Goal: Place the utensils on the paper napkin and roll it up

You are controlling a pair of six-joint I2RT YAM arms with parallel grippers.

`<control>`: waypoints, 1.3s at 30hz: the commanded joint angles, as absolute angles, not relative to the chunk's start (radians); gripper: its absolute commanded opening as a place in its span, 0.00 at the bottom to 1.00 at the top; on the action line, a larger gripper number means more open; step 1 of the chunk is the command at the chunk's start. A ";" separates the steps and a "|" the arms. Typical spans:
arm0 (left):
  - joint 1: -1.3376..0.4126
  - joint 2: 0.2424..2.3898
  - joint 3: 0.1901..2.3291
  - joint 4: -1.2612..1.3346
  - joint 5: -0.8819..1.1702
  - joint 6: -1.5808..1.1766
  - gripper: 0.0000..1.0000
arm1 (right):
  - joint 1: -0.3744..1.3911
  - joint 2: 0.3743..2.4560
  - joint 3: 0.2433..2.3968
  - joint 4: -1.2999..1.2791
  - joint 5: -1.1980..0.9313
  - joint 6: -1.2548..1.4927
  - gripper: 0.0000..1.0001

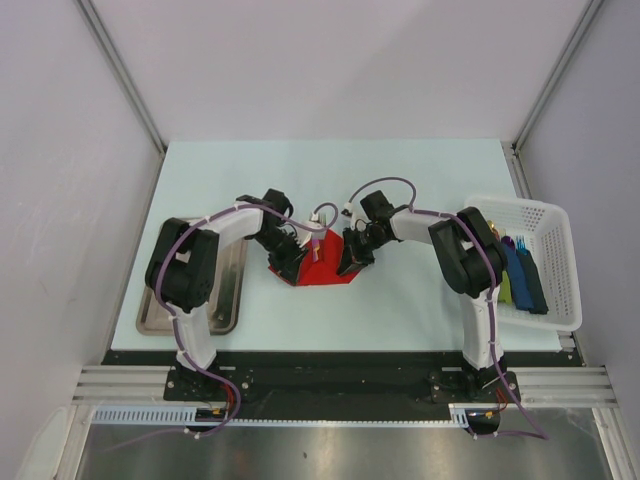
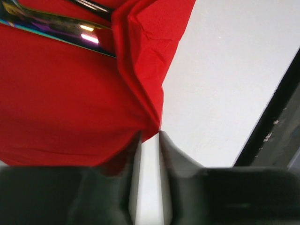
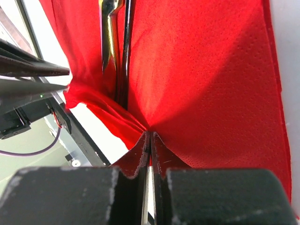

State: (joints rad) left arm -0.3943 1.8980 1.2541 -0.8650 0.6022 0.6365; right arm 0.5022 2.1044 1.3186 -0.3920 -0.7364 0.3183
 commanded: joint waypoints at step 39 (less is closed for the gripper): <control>-0.403 1.724 1.088 -0.729 0.608 0.851 0.47 | 0.497 2.178 1.367 -0.419 -0.587 0.247 0.05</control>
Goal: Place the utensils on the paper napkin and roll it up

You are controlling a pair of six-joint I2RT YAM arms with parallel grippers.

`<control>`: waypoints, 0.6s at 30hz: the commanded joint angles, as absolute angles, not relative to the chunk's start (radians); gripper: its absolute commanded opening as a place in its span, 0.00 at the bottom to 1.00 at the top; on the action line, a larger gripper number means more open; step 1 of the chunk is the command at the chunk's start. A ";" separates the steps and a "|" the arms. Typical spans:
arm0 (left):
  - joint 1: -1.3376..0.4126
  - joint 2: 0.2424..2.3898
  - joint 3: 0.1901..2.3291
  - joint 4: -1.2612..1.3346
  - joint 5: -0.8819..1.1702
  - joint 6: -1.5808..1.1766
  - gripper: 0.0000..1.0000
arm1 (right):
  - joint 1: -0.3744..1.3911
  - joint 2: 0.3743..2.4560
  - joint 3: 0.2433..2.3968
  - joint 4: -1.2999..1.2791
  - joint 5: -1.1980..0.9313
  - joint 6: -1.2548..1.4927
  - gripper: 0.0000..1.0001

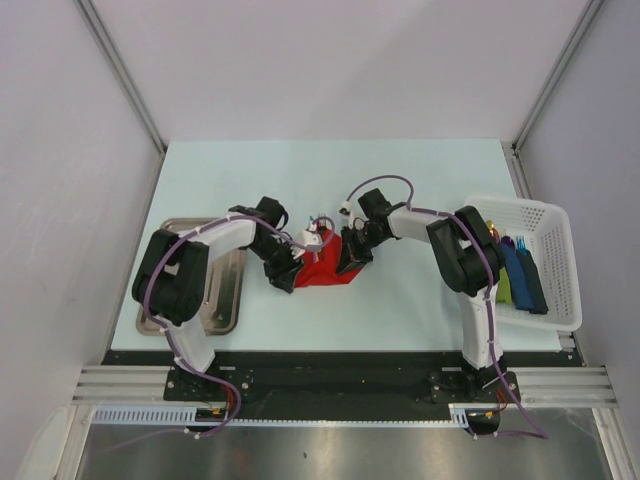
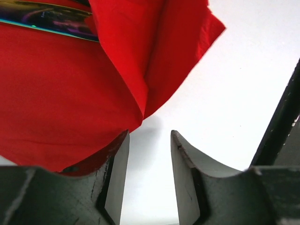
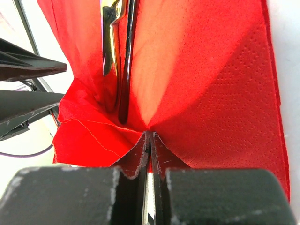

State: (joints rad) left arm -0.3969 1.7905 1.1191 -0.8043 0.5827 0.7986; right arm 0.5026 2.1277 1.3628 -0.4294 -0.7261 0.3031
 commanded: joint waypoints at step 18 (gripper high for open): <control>-0.523 1.710 1.015 -0.557 0.431 0.859 0.23 | 0.495 2.175 1.362 -0.423 -0.583 0.244 0.05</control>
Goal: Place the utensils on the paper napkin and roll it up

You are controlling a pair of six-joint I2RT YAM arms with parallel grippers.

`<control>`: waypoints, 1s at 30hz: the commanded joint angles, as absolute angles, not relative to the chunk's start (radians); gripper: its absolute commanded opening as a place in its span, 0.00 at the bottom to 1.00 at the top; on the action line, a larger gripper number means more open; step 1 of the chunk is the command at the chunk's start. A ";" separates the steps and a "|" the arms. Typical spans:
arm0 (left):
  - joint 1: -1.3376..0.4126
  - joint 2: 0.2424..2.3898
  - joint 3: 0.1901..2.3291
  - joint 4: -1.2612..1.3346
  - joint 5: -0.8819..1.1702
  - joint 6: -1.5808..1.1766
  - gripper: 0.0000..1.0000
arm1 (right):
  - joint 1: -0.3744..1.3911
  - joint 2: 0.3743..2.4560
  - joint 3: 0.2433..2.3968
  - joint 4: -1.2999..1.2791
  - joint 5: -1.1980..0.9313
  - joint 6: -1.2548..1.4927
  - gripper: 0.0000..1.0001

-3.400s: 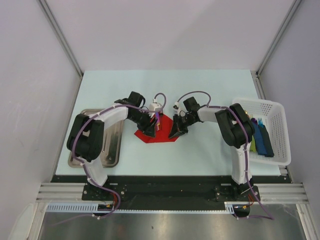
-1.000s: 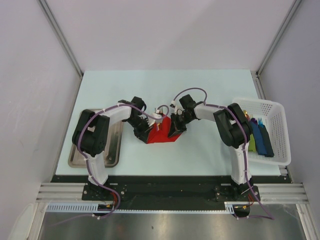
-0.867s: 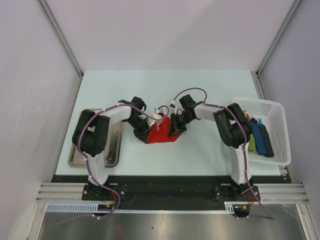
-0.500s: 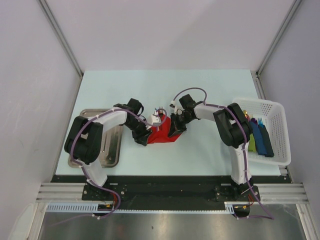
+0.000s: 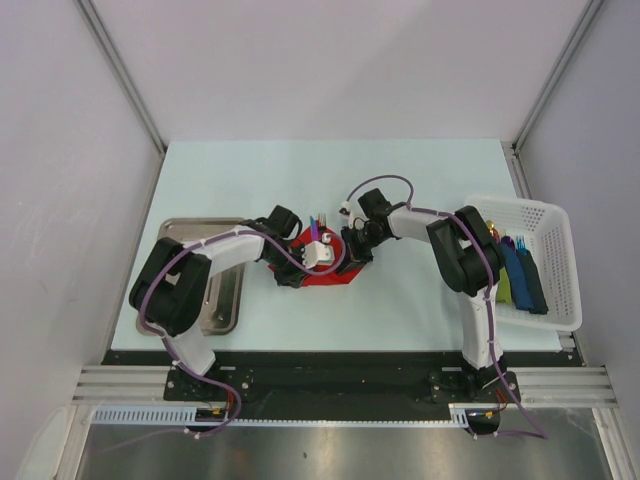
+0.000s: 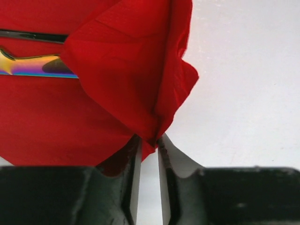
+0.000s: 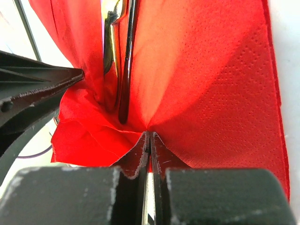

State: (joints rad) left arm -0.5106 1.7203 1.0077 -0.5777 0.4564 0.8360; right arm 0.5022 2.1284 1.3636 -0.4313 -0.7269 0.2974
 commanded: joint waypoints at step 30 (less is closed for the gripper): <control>-0.522 1.729 1.161 -0.733 0.604 0.787 0.59 | 0.483 2.166 1.368 -0.434 -0.595 0.230 0.05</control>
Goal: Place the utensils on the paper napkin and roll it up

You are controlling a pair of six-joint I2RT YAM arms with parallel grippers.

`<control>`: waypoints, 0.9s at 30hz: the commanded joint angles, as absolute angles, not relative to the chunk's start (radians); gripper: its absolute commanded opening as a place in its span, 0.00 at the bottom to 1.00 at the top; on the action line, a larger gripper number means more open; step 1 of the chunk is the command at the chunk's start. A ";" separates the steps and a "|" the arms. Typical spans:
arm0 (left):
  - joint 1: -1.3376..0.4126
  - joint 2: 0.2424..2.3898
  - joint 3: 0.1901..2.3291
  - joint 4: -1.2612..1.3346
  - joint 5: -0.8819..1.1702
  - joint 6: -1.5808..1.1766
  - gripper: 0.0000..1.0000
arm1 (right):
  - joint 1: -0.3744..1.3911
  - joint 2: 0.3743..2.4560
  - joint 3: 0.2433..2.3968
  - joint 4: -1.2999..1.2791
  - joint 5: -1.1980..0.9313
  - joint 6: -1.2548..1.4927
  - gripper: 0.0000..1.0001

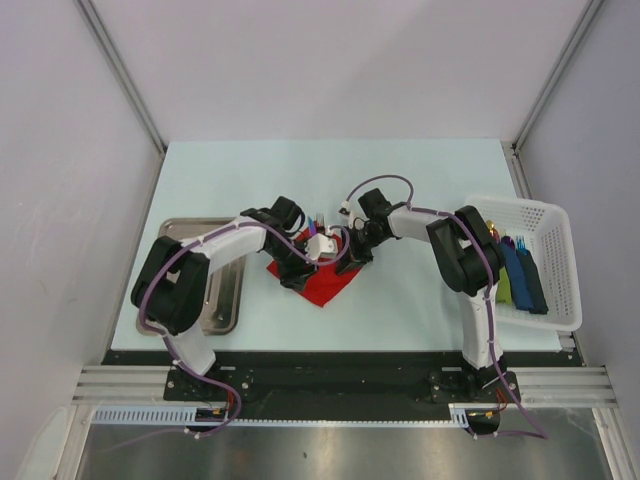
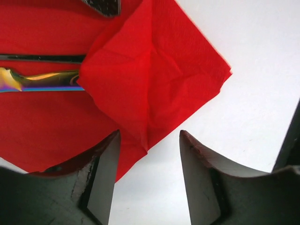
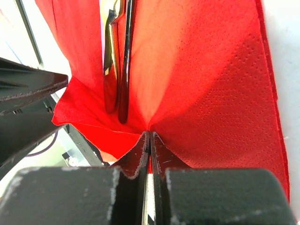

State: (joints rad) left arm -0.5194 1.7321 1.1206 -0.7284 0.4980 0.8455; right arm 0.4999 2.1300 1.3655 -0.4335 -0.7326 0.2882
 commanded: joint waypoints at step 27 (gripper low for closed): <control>-0.733 1.285 0.473 0.087 0.155 0.870 1.00 | 0.480 2.169 1.368 -0.433 -0.597 0.235 0.05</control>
State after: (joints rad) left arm -0.6933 1.2381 0.4911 -0.0269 0.2588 0.8490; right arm 0.4992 2.1304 1.3659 -0.4332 -0.7376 0.2756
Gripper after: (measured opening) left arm 0.995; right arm 0.054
